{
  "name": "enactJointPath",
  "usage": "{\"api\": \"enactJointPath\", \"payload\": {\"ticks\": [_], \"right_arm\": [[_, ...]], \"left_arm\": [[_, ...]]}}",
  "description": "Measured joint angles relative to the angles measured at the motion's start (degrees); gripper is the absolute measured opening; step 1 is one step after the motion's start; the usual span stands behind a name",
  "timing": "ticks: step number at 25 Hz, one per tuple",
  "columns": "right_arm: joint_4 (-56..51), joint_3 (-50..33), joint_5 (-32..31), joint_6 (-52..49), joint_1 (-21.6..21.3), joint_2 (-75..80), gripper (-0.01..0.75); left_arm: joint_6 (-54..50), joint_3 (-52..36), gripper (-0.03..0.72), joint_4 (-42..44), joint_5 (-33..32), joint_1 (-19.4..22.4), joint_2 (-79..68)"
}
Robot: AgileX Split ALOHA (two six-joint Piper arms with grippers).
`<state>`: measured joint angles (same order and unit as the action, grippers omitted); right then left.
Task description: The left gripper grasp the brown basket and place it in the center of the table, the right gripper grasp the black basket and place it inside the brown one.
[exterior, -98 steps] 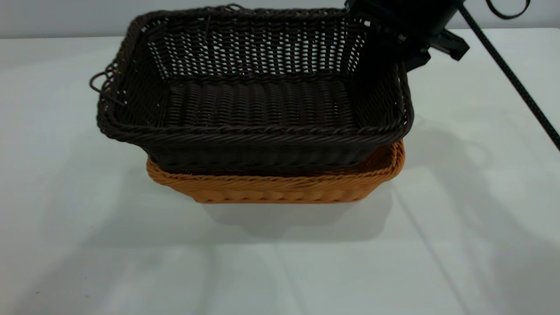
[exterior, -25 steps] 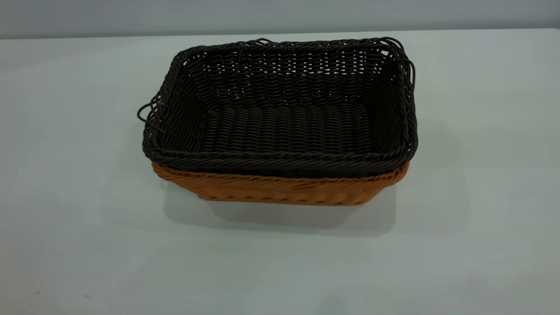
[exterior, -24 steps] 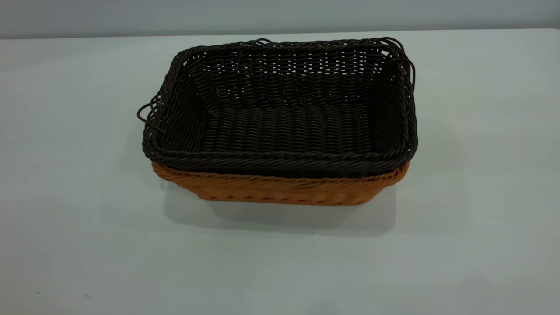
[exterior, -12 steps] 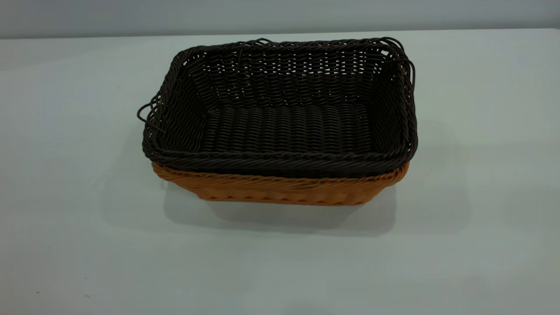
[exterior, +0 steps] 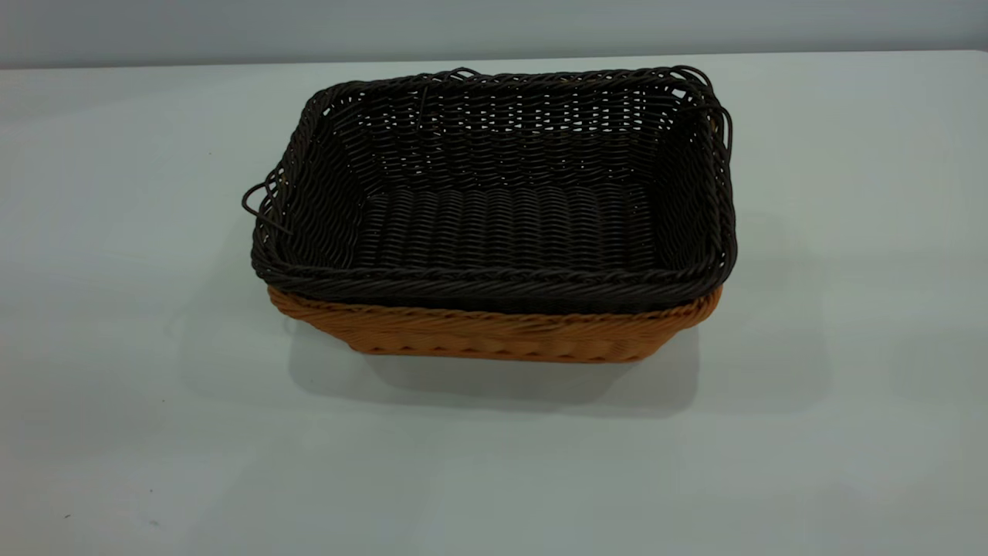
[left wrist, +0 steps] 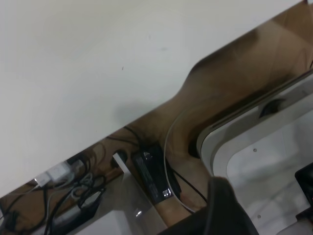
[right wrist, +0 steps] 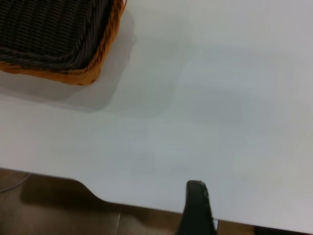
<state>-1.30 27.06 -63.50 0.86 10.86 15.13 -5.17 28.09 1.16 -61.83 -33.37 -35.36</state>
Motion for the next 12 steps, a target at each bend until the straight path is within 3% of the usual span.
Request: {"api": "enactJointPath", "payload": {"ticks": [5, 9, 12], "right_arm": [[0.00, 0.00, 0.10, -0.13, -0.06, -1.16, 0.492], [-0.12, 0.00, 0.10, -0.13, -3.92, -6.50, 0.492], [-0.05, 0.00, 0.10, -0.13, -5.78, -13.93, 0.492]], "left_arm": [[0.00, 0.00, 0.404, -0.02, 0.00, 0.00, 2.62], [0.06, 0.00, 0.404, -0.07, -0.05, 0.07, 5.52], [0.06, 0.00, 0.404, -0.59, -0.12, 3.46, 8.02]]}}
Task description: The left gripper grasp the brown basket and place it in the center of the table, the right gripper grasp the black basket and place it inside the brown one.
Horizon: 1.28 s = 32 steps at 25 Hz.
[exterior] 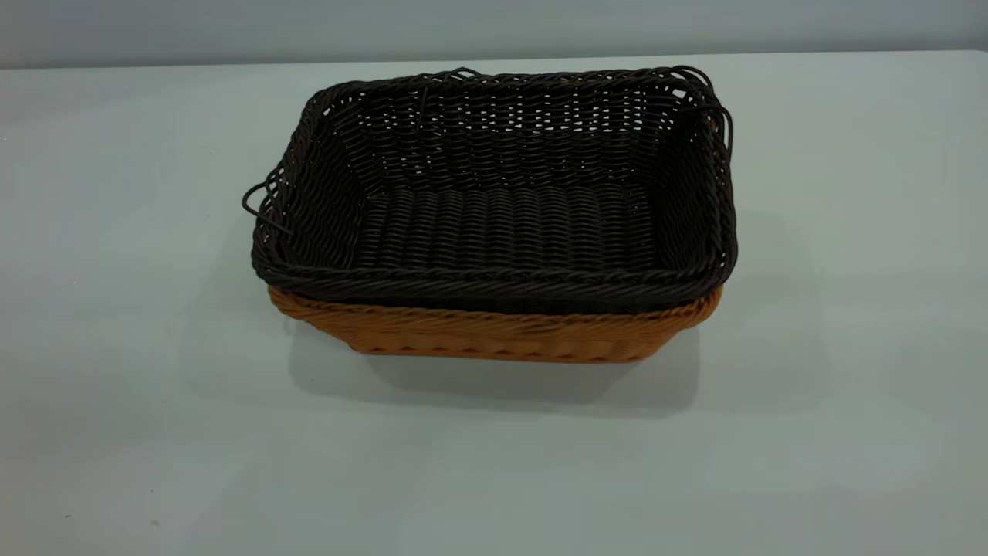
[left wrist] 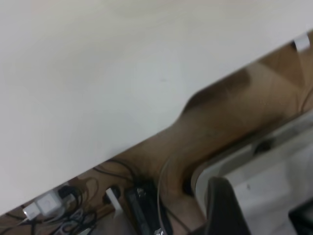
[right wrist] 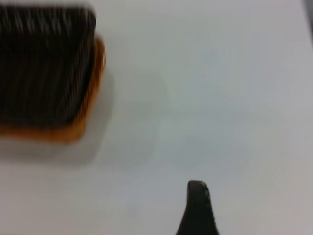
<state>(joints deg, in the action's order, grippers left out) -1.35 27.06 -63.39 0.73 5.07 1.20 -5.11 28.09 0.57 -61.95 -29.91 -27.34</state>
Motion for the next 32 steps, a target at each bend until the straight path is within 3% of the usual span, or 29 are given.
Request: {"api": "enactJointPath", "payload": {"ticks": [9, 12, 17, 32], "right_arm": [[-0.06, 0.07, -0.99, 0.00, -0.06, -2.11, 0.492], [-0.06, 0.07, -0.99, 0.00, -0.06, -2.11, 0.492], [-0.06, 0.07, -0.99, 0.00, -0.06, -2.11, 0.492], [-0.06, 0.07, -0.99, 0.00, -0.06, -2.11, 0.492]], "left_arm": [[0.05, 0.00, 0.404, 0.03, -0.31, 23.67, 11.93], [0.05, 0.00, 0.404, 0.22, -0.71, 29.06, 18.74], [0.11, 0.07, 0.404, 0.22, -1.83, 31.47, 28.19], [0.11, 0.07, 0.404, 0.22, -2.15, 31.47, 28.44]]}}
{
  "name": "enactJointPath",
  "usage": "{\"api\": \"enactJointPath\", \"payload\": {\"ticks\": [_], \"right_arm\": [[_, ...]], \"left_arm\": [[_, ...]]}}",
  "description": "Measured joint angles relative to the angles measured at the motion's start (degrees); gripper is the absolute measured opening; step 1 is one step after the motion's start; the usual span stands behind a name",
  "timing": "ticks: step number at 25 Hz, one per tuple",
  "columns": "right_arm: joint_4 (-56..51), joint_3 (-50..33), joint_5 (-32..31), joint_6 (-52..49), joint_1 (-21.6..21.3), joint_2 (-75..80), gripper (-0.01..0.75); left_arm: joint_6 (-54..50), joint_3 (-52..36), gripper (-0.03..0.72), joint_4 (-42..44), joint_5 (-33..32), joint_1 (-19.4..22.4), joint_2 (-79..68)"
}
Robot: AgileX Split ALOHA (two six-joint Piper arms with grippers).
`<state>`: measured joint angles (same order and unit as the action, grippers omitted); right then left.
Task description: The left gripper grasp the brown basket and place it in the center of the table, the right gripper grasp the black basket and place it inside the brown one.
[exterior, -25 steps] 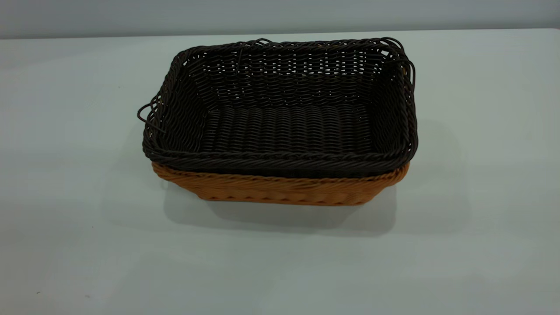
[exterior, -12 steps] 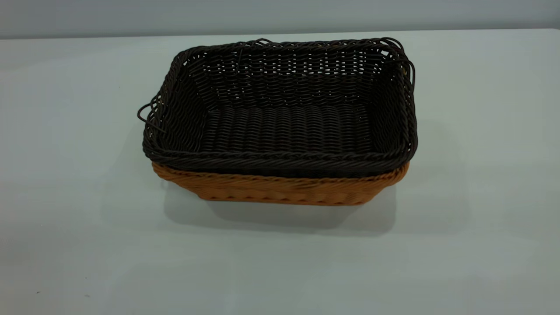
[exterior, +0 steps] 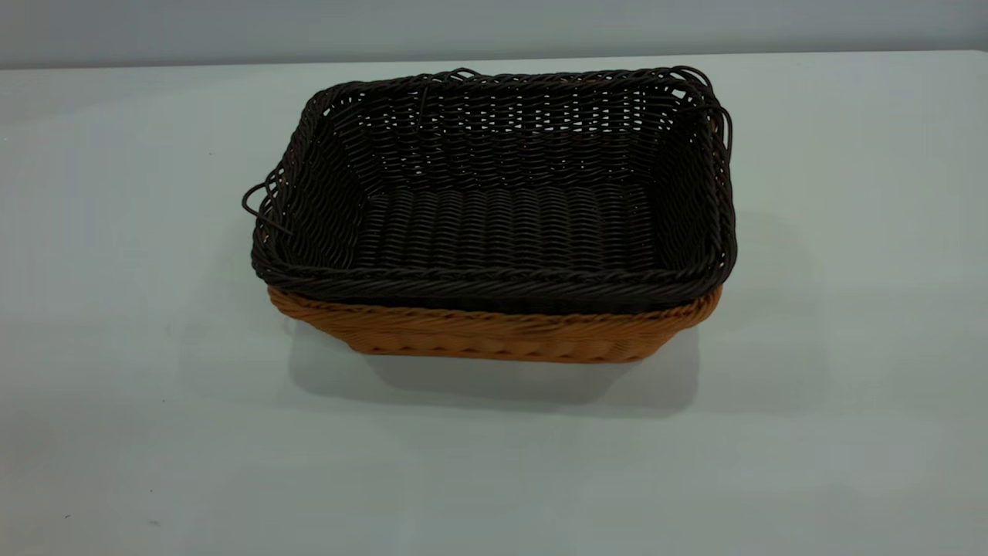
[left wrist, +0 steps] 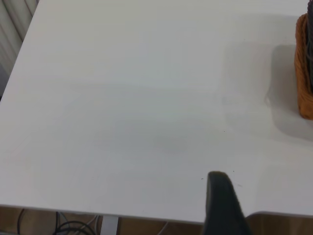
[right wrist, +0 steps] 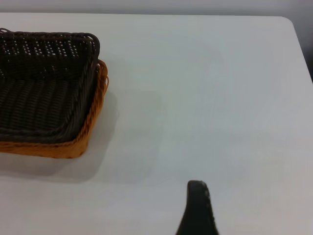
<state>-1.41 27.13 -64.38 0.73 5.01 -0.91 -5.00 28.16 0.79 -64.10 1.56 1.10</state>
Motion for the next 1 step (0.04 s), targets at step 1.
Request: {"api": "enactJointPath", "payload": {"ticks": [1], "right_arm": [[0.00, 0.00, 0.00, 0.00, 0.00, 0.00, 0.492]], "left_arm": [[0.00, 0.00, 0.404, 0.00, 0.00, 0.00, 0.00]]}}
